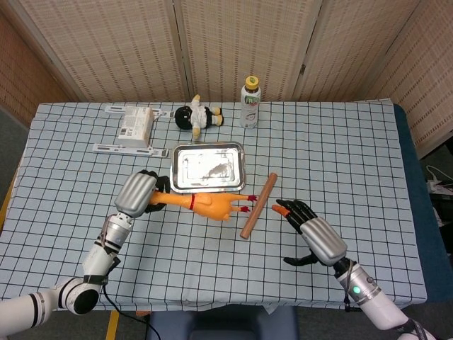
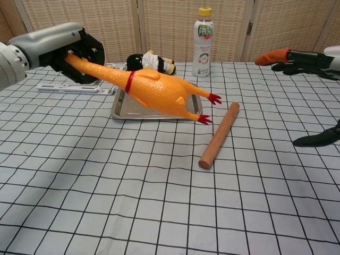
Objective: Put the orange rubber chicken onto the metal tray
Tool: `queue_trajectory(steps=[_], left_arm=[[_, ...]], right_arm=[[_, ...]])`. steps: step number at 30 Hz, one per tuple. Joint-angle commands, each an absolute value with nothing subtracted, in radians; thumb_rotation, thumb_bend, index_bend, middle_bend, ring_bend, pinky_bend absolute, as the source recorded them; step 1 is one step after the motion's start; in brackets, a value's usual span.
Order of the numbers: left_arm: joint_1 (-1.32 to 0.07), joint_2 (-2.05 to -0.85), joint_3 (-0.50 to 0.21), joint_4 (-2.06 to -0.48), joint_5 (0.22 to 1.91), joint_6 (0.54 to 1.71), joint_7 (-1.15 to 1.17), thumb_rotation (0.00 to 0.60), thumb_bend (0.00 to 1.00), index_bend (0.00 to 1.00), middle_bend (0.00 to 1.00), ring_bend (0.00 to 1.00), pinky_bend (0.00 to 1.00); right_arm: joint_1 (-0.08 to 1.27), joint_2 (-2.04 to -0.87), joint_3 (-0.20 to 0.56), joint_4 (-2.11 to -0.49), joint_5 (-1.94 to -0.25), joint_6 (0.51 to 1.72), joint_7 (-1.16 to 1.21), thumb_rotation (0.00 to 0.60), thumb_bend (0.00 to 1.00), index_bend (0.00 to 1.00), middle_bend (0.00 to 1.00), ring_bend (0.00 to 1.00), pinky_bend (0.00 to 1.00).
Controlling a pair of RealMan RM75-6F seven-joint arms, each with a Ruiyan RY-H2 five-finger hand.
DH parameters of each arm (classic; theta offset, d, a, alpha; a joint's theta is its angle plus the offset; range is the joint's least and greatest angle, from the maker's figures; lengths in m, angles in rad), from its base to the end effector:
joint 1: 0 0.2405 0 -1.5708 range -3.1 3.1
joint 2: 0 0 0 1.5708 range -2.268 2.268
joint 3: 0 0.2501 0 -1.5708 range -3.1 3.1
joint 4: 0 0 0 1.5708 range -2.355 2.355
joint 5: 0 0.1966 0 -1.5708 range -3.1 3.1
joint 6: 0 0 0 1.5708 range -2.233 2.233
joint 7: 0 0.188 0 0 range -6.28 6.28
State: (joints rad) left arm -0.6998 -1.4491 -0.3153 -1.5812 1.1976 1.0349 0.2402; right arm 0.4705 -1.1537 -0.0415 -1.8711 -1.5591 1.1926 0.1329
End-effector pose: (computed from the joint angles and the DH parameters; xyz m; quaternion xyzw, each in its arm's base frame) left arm -0.1032 0.3928 0.0473 -0.6822 -0.3676 -0.4727 0.4195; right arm -0.1614 -0.2661 0.0714 0.6952 -0.4658 0.4563 0.3027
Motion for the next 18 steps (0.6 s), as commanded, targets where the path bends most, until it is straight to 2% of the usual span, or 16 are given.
queue_trajectory(steps=[1,10,16,18], left_arm=[[-0.781,-1.515,-0.370,-1.438,1.126,0.953,0.183,0.600,0.70,0.85,0.66,0.48,0.44],[-0.924,-1.674,-0.398,-1.033,1.095,0.796,0.017,0.600,0.70,0.85,0.67,0.48,0.44],[-0.992,-1.766,-0.404,-0.811,1.119,0.738,-0.114,0.600,0.69,0.85,0.67,0.48,0.44],[-1.005,-1.785,-0.396,-0.763,1.137,0.721,-0.160,0.600,0.67,0.82,0.66,0.48,0.44]], right_arm=[[0.459,-1.143,-0.044,-1.837,-1.561,1.195,0.145,0.600,0.07,0.00,0.00,0.00,0.00],[0.463,-1.155,-0.028,-1.749,-1.510,1.135,0.172,0.600,0.07,0.00,0.00,0.00,0.00],[0.468,-1.162,-0.014,-1.715,-1.498,1.113,0.184,0.600,0.07,0.00,0.00,0.00,0.00],[0.470,-1.161,-0.011,-1.708,-1.491,1.104,0.185,0.600,0.07,0.00,0.00,0.00,0.00]])
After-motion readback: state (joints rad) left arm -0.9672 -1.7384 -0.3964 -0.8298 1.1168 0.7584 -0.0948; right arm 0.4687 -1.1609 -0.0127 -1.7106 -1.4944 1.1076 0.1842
